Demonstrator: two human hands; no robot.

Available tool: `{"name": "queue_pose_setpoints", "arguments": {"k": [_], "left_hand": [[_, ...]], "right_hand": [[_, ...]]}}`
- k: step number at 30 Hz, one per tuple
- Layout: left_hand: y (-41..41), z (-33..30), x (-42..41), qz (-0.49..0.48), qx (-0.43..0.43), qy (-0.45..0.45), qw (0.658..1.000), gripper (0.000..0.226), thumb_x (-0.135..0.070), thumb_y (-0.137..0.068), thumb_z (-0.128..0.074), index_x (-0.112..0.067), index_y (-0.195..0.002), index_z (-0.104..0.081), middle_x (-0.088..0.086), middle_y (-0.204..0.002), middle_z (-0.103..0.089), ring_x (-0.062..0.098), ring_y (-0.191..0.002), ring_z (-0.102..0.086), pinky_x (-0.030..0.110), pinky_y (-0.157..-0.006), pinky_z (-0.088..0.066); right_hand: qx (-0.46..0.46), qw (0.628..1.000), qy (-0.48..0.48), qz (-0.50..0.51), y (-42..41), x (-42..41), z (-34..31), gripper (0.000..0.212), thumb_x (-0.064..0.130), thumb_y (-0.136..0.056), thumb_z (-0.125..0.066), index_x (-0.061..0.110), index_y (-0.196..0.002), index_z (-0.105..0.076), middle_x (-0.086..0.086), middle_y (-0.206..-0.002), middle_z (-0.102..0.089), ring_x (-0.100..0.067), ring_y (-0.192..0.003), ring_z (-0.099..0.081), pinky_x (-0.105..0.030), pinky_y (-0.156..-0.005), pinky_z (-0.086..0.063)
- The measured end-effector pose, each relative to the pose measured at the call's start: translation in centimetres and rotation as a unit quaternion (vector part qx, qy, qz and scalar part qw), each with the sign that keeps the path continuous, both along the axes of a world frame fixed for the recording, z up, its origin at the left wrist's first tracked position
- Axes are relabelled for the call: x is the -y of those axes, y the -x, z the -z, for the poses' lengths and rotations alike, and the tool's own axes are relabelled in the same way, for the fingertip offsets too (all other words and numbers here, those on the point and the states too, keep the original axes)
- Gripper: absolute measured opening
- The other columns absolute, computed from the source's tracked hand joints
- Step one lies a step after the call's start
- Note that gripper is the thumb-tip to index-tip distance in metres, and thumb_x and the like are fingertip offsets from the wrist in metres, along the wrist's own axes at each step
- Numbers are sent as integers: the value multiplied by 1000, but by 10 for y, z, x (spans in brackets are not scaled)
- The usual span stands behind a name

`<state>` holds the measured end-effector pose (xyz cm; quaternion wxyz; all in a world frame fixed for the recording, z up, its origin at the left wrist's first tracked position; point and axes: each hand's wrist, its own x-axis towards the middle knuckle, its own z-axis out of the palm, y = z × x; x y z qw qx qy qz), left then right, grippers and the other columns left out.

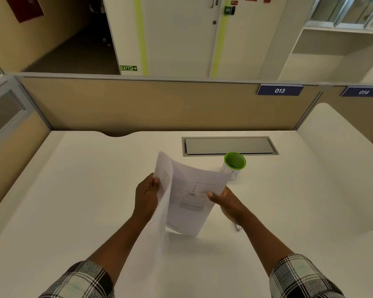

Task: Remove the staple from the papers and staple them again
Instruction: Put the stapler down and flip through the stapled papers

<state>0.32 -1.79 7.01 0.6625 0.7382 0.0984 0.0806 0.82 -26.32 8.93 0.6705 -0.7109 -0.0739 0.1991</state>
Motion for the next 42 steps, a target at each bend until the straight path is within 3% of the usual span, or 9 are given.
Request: {"name": "queue_pose_setpoints", "arguments": {"k": [2, 7, 12, 18, 22, 25, 32, 36, 42], "left_hand": [[4, -2, 3, -35, 10, -14, 999, 29, -15, -102, -41, 1, -83, -56, 9, -78, -59, 18, -70, -51, 26, -65, -41], [8, -3, 11, -88, 2, 21, 996, 25, -23, -103, -41, -23, -90, -63, -5, -87, -65, 13, -81, -58, 27, -73, -45], [13, 0, 17, -68, 2, 32, 997, 25, -19, -104, -37, -18, -106, -63, -4, -99, -68, 12, -92, -62, 22, -76, -47], [16, 3, 20, -84, 2, 40, 996, 27, -19, -104, -37, -11, -106, -63, 2, -98, -67, 15, -90, -61, 22, -73, -46], [16, 6, 17, -77, -2, 8, 997, 21, -17, -102, -40, -14, -102, -61, -1, -96, -66, 13, -88, -60, 22, -73, -45], [18, 9, 16, -68, -8, -18, 998, 17, -13, -98, -52, -22, -108, -62, -11, -97, -66, 2, -91, -62, 11, -74, -47], [24, 14, 13, -85, -2, -45, 995, 21, -10, -95, -55, -13, -113, -66, -3, -100, -70, 10, -93, -65, 23, -82, -52], [33, 22, 19, -71, -6, -28, 997, 23, -6, -96, -51, -14, -114, -63, -4, -103, -69, 8, -96, -64, 8, -74, -51], [40, 43, 23, -47, -48, -2, 998, 32, 1, -95, -46, -16, -119, -59, 0, -108, -68, 12, -103, -63, 15, -77, -50]], "right_hand": [[-8, 1000, -10, 9, 0, -1, -1, 91, 60, -65, -76, 13, -136, -46, -8, -132, -61, -23, -124, -55, -36, -101, -47], [13, 999, -37, 17, 4, -1, 1, 98, 65, -63, -74, 14, -141, -42, -4, -139, -55, -17, -127, -53, -25, -94, -48], [50, 997, 45, 41, 9, -8, 5, 85, 70, -64, -71, 26, -134, -49, 3, -129, -63, -17, -120, -58, -52, -100, -47], [52, 999, -8, 11, 12, -8, 6, 107, 75, -58, -69, 21, -143, -34, -2, -140, -51, -19, -128, -50, -41, -100, -49], [111, 980, 151, 64, 10, -11, 11, 52, 41, -79, -74, 28, -126, -53, 12, -118, -65, -5, -109, -60, -42, -98, -50], [132, 961, 196, 142, 4, -16, 13, 29, 26, -90, -65, 19, -118, -64, 6, -110, -70, -9, -100, -64, -40, -93, -53], [110, 968, 114, 196, 6, -13, 15, 29, 22, -85, -72, 15, -112, -69, 4, -103, -74, -5, -92, -70, -22, -82, -56], [114, 964, 170, 169, 15, -13, 29, 27, 31, -89, -66, 21, -113, -65, 14, -98, -71, 5, -89, -65, -20, -78, -54], [109, 956, 229, 149, 24, -14, 43, 27, 24, -96, -56, 12, -120, -59, 7, -102, -65, -12, -95, -61, 3, -70, -38]]}}
